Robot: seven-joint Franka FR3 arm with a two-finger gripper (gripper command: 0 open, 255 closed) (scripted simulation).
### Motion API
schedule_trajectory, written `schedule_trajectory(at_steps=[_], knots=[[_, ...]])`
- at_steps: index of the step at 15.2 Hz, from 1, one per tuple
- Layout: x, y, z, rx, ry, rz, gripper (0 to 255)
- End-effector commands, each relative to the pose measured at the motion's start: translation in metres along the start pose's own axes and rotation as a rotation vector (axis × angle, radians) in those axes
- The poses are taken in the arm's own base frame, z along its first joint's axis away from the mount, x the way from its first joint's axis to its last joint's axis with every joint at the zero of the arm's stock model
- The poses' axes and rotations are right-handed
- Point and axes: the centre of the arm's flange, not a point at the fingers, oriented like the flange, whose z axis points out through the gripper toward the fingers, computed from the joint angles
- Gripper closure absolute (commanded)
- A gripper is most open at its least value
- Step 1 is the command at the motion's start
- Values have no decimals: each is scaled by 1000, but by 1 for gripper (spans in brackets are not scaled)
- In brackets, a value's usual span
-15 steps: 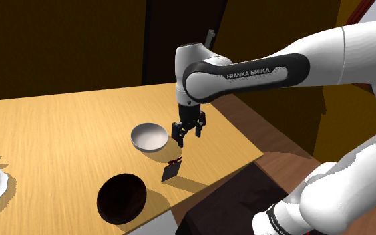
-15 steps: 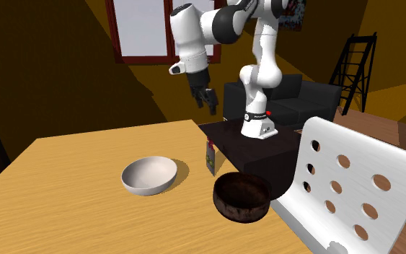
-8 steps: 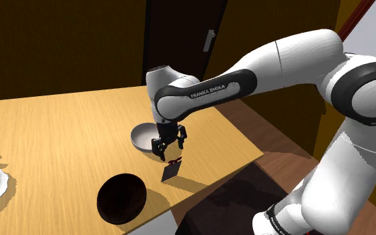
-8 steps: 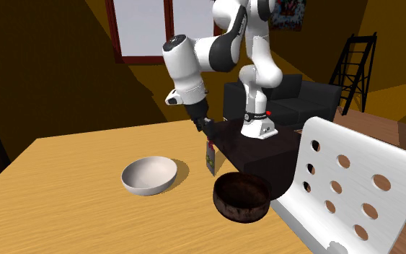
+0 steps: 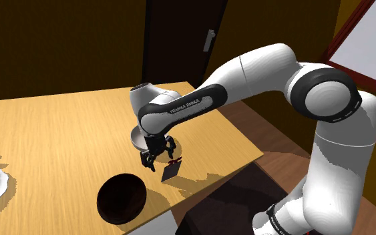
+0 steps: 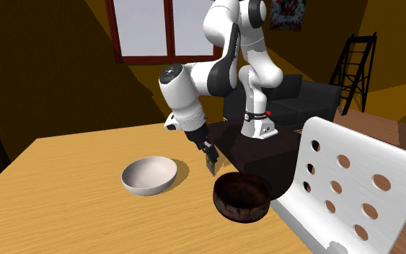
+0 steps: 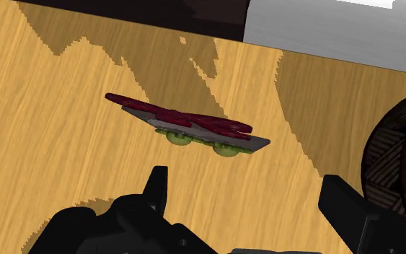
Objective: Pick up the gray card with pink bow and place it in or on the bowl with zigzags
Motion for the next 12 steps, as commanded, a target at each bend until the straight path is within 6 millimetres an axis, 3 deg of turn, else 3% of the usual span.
schedule_trajectory(at_steps=[1,4,12], knots=[[1,0,11,0,0,0,0],[1,0,30,0,0,0,0],[1,0,30,0,0,0,0]])
